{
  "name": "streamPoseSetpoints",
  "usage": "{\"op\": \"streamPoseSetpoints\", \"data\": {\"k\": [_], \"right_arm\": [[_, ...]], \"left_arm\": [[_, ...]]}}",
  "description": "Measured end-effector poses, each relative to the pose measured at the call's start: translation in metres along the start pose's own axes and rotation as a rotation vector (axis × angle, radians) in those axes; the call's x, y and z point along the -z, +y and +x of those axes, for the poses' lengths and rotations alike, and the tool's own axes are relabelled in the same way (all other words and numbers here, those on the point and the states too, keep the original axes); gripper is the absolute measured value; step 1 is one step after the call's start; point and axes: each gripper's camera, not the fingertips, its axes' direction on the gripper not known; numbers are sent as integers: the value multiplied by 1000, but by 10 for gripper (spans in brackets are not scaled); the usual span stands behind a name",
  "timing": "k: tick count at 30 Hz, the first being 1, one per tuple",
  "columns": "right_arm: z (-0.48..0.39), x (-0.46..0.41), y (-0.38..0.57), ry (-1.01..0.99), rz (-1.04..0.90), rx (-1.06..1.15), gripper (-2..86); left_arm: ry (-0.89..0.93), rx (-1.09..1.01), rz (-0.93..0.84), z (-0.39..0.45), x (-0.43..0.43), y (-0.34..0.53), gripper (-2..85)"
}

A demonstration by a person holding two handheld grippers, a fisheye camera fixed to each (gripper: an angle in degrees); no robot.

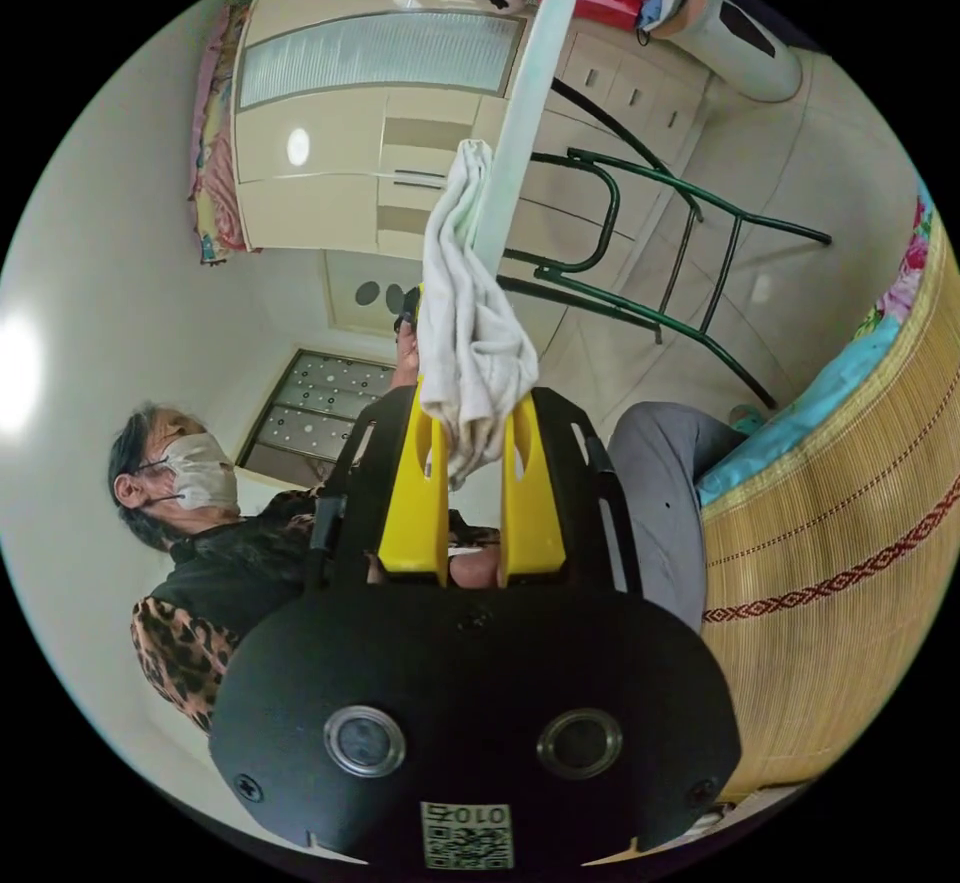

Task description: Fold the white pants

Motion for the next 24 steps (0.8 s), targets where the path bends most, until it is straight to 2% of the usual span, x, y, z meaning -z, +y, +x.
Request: {"op": "streamPoseSetpoints", "data": {"k": [9,14,21,24], "right_arm": [[-23,-17,-12,-2,-54,25,73],[-34,-32,-19,-24,-75,22,73],[-61,-59,-45,-48,-175,22,73],[-75,-71,-66,-55,-256,1,72]], "left_arm": [[92,-116,-143,11,-2,4,152],[252,-139,-227,13,-32,12,145],[254,-30,-58,10,-19,53,119],[192,1,21,17,-14,75,118]]}}
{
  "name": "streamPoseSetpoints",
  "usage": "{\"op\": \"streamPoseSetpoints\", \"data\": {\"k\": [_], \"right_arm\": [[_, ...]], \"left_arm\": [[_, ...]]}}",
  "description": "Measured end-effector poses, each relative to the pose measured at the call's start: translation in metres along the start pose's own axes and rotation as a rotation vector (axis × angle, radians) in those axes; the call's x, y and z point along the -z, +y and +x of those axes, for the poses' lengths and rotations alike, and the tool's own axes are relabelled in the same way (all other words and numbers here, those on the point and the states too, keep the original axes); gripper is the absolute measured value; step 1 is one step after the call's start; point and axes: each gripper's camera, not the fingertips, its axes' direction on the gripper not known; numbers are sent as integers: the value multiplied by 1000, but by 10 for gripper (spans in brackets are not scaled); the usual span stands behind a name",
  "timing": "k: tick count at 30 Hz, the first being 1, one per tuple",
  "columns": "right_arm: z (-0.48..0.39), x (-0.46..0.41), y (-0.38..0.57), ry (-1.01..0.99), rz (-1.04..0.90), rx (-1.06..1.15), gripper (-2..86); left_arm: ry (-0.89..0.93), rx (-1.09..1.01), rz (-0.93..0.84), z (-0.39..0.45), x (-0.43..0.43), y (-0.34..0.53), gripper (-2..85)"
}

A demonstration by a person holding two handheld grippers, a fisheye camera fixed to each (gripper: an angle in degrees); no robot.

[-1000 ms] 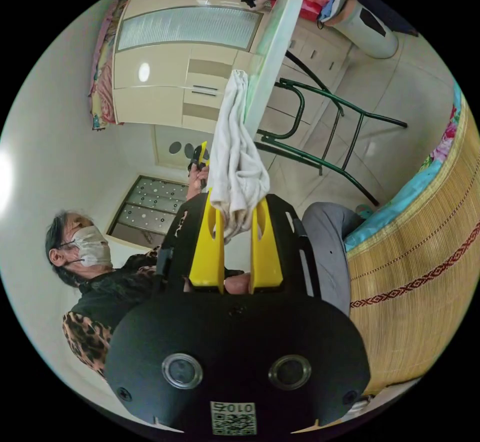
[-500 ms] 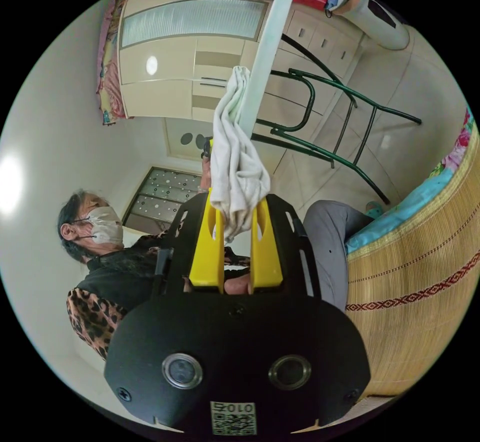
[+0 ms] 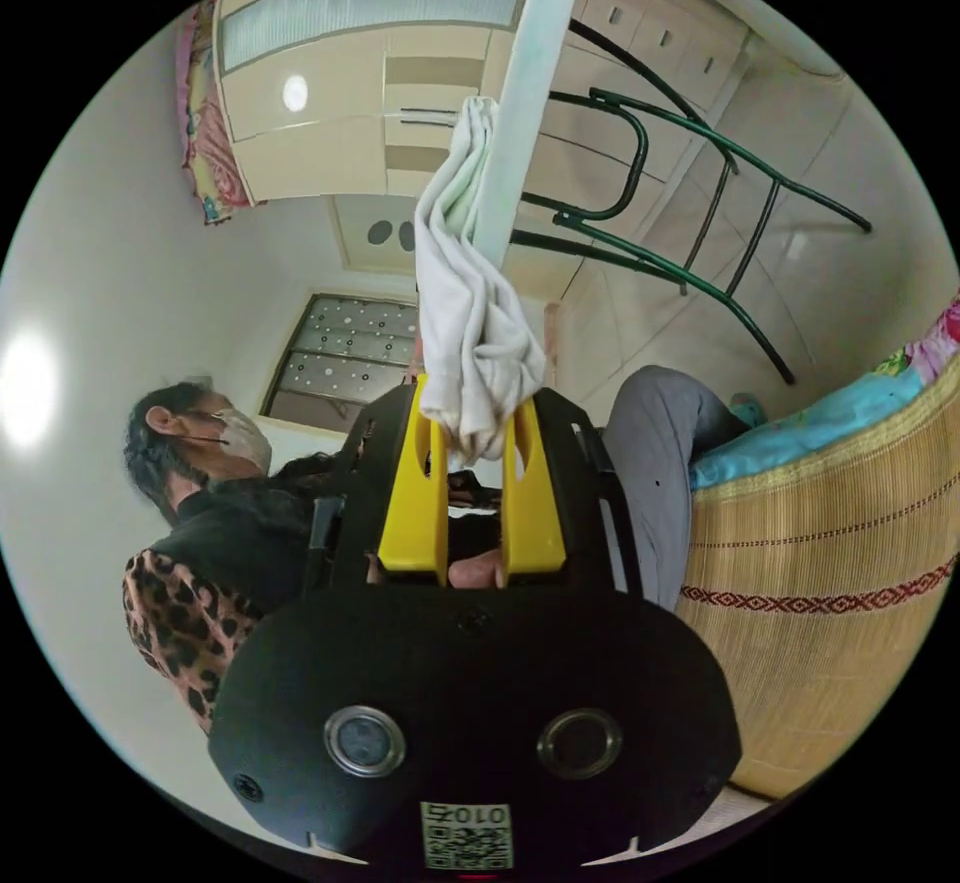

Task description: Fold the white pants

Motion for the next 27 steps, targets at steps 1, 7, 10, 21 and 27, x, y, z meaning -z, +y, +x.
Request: {"op": "streamPoseSetpoints", "data": {"k": [1,7,10,21,27], "right_arm": [[-8,-2,-10,11,-28,10,72],[-76,-22,-48,168,-65,15,71],[-125,-45,-64,250,-52,87,71],[-243,-298,-98,85,-331,353,73],[-311,-534,-121,-144,-778,473,73]], "left_arm": [[-5,5,31,2,1,8,117],[0,85,240,11,15,72,110],[-4,87,341,26,27,122,108],[-186,78,673,115,151,430,107],[-392,196,1047,203,208,735,108]]}}
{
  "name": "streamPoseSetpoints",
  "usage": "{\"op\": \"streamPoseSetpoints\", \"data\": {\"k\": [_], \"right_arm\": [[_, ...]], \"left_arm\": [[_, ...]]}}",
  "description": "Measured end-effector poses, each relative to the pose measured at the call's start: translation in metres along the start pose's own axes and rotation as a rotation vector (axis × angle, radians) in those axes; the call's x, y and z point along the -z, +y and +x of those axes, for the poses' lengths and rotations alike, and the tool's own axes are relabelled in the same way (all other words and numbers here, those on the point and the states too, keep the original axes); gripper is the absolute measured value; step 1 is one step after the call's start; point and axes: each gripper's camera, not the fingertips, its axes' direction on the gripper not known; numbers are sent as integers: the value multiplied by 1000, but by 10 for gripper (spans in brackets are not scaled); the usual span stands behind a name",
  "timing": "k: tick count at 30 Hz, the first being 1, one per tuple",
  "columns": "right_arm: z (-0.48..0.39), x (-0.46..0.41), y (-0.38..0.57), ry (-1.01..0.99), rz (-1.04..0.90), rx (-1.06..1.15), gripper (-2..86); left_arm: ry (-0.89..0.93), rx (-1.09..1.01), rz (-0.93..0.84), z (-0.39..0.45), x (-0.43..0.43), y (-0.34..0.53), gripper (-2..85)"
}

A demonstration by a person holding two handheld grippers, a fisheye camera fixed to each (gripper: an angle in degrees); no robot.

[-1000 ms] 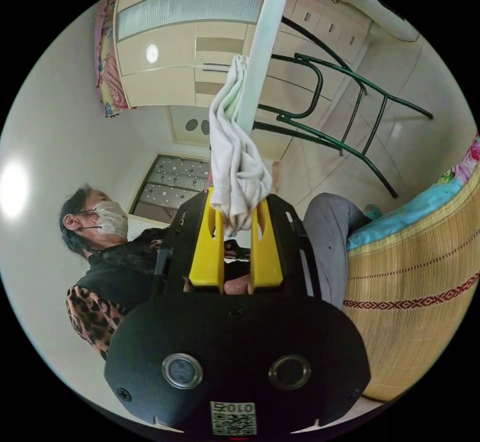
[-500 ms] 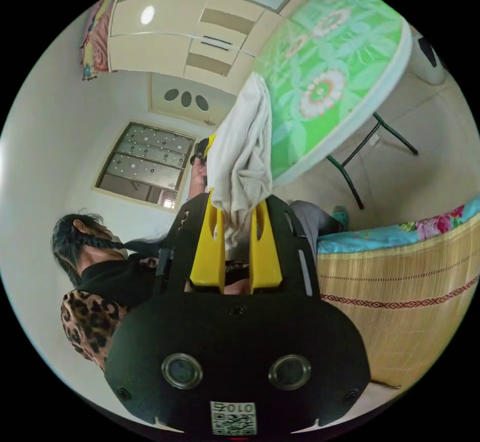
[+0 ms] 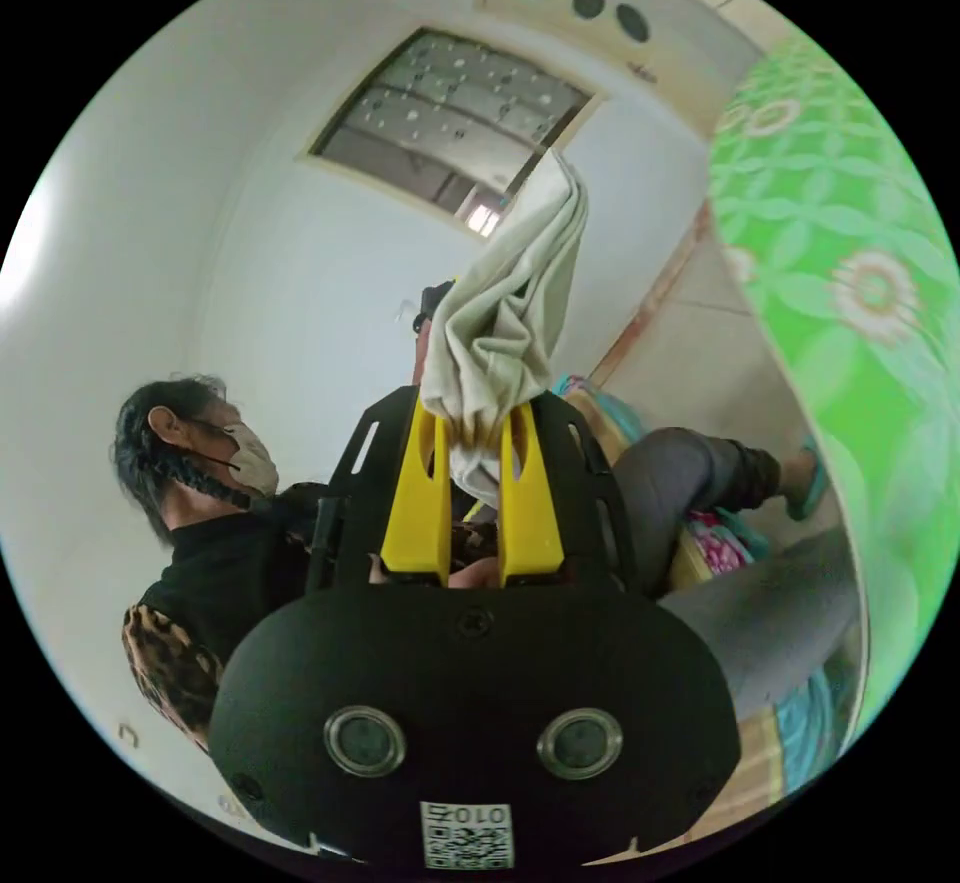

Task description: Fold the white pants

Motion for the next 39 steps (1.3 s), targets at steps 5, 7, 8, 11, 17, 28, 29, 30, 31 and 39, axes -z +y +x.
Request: {"op": "streamPoseSetpoints", "data": {"k": [5,7,8,11,17,28,29,30,31,39], "right_arm": [[-4,-152,-123,-209,-306,76,72],[-7,-225,-163,-278,-419,63,72],[-6,-242,-171,-294,-445,50,72],[-9,-316,-202,-341,-538,6,72],[26,-429,-221,-244,-689,-117,71],[-60,-434,-322,-334,-669,28,71],[-63,-433,-326,-343,-658,29,71],[-62,-433,-331,-359,-642,11,71],[-57,-434,-332,-357,-634,-18,71],[45,-449,-293,-341,-677,-418,72]], "left_arm": [[-245,145,287,11,217,143,108],[-320,197,357,19,267,185,108],[-354,236,386,20,297,209,108],[-434,336,424,11,356,256,108],[-427,620,494,-100,422,337,104],[-444,468,495,-81,488,338,106],[-453,432,505,-70,502,335,107],[-448,420,508,-67,509,335,107],[-428,417,503,-69,521,336,107],[-234,740,584,-223,514,421,96]]}}
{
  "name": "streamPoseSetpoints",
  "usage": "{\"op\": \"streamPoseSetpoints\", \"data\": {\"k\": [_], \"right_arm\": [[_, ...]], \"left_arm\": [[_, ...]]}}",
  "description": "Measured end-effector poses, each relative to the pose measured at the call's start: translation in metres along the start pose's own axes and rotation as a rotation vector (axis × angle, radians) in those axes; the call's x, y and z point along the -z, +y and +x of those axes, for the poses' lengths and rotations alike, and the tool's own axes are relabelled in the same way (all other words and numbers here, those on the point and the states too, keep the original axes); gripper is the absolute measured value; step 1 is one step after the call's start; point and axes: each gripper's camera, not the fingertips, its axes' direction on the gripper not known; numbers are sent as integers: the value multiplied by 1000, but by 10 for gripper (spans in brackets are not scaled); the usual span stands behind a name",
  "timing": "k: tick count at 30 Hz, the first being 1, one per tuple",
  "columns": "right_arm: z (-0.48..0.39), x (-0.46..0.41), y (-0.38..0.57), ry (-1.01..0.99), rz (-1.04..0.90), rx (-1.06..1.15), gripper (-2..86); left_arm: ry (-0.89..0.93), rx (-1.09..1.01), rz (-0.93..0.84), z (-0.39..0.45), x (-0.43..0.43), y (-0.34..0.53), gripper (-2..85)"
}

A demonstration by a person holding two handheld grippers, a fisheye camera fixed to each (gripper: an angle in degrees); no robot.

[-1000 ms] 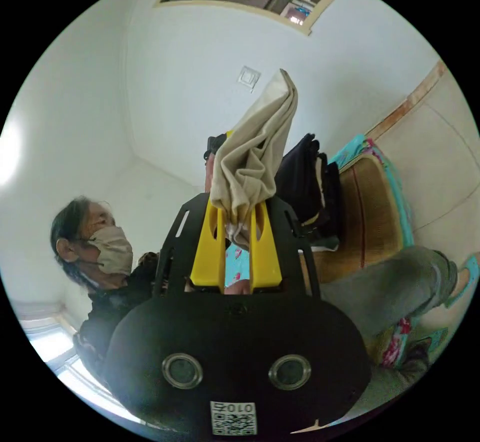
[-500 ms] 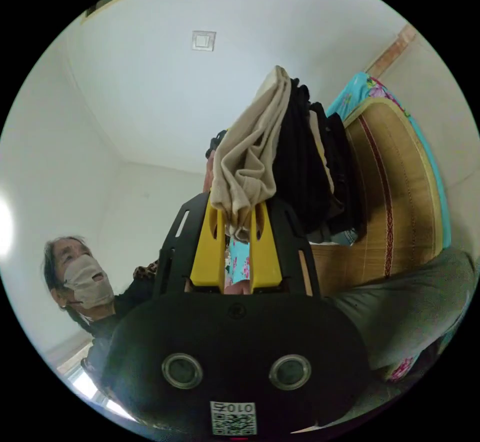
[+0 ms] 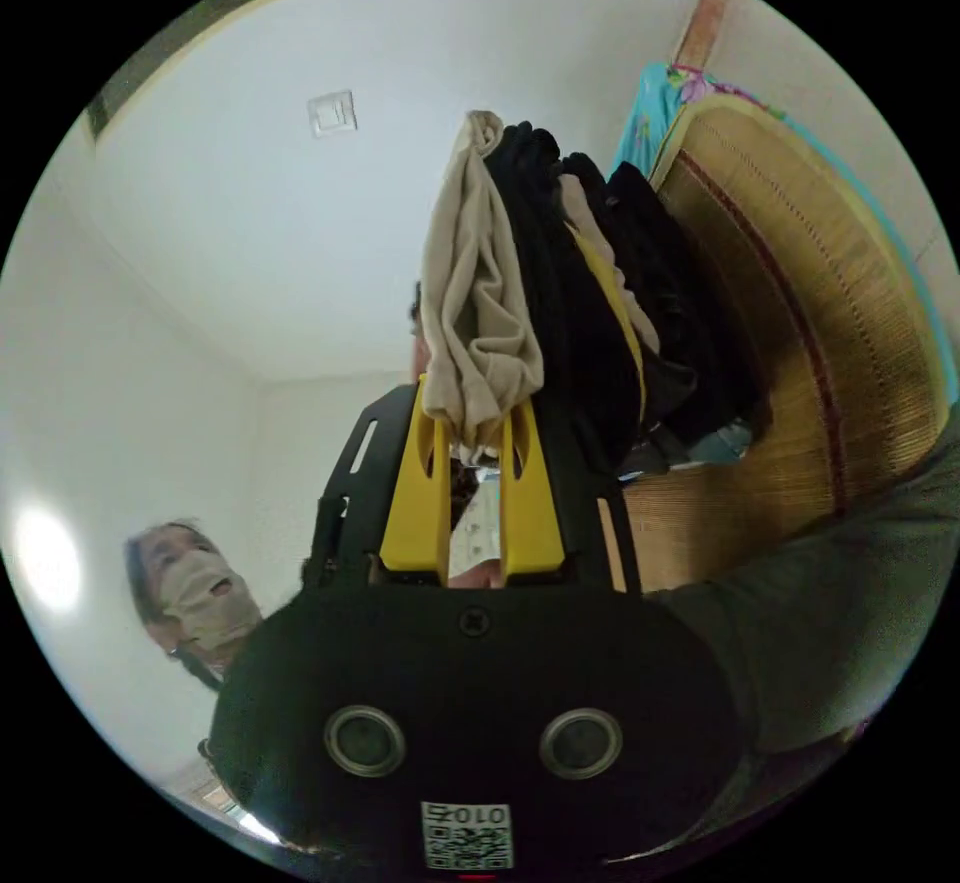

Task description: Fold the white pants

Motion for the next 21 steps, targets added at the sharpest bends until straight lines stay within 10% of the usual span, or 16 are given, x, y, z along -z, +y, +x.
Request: {"op": "streamPoseSetpoints", "data": {"k": [12,17,21], "right_arm": [[-8,-2,31,21,-19,23,77],[-16,-12,54,49,-35,55,87],[-7,-8,95,23,92,64,88]], "left_arm": [[-62,2,139,10,65,17,33],[-138,75,682,23,127,95,4],[-161,-177,462,88,73,87,1]]}}
